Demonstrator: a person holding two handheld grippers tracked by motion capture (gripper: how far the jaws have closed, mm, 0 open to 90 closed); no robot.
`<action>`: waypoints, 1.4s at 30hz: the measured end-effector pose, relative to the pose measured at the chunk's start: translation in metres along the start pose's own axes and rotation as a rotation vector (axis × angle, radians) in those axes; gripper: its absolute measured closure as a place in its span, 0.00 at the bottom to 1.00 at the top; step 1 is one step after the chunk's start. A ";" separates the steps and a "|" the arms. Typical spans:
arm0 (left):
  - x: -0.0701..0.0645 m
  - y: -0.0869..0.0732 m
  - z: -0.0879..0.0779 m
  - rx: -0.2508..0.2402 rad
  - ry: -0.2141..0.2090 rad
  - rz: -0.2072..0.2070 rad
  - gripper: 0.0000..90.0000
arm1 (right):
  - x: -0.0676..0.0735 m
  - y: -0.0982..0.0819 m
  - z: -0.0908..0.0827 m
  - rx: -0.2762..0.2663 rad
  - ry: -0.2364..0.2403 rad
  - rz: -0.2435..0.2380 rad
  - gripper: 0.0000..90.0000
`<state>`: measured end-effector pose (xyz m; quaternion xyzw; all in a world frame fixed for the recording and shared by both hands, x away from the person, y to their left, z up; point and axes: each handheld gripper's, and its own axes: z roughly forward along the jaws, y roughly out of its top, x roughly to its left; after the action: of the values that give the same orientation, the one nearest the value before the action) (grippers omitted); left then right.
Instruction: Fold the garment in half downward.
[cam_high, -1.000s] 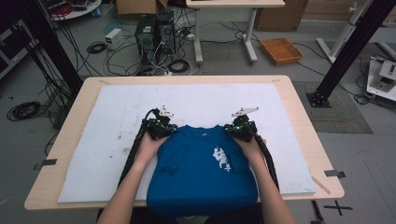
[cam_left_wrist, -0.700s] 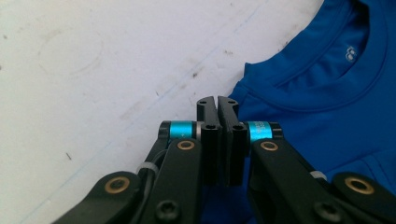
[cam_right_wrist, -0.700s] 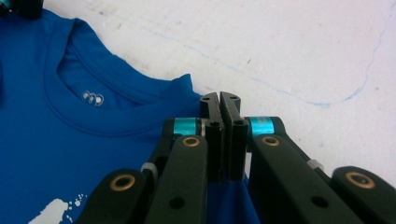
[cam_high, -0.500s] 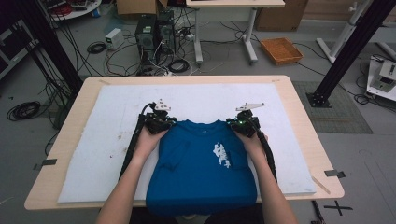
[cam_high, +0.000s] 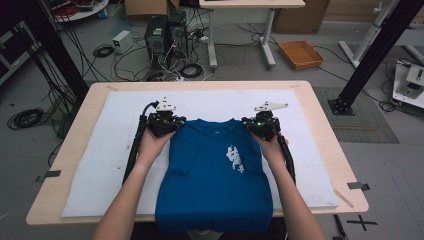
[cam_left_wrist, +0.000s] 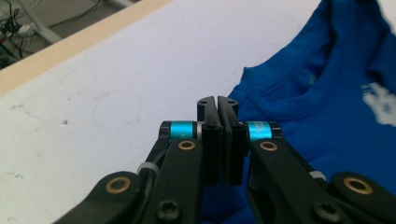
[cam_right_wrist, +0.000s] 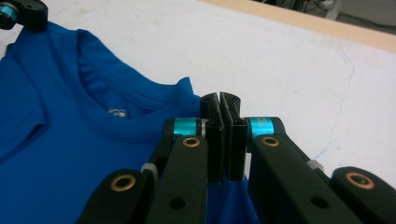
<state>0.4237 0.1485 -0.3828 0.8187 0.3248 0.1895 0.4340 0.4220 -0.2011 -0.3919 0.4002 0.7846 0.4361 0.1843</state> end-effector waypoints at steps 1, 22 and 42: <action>-0.003 0.000 -0.005 -0.009 -0.003 0.011 0.98 | 0.004 -0.001 -0.004 -0.002 0.001 0.004 0.99; -0.098 -0.051 -0.088 -0.078 -0.043 0.251 0.98 | 0.090 -0.072 -0.102 -0.077 -0.057 -0.172 0.99; -0.165 -0.124 -0.108 0.064 -0.135 0.440 0.97 | 0.147 -0.153 -0.136 0.037 -0.028 -0.270 0.94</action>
<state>0.1957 0.1478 -0.4319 0.8940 0.1147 0.2139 0.3767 0.1737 -0.2044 -0.4351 0.3006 0.8365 0.3871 0.2450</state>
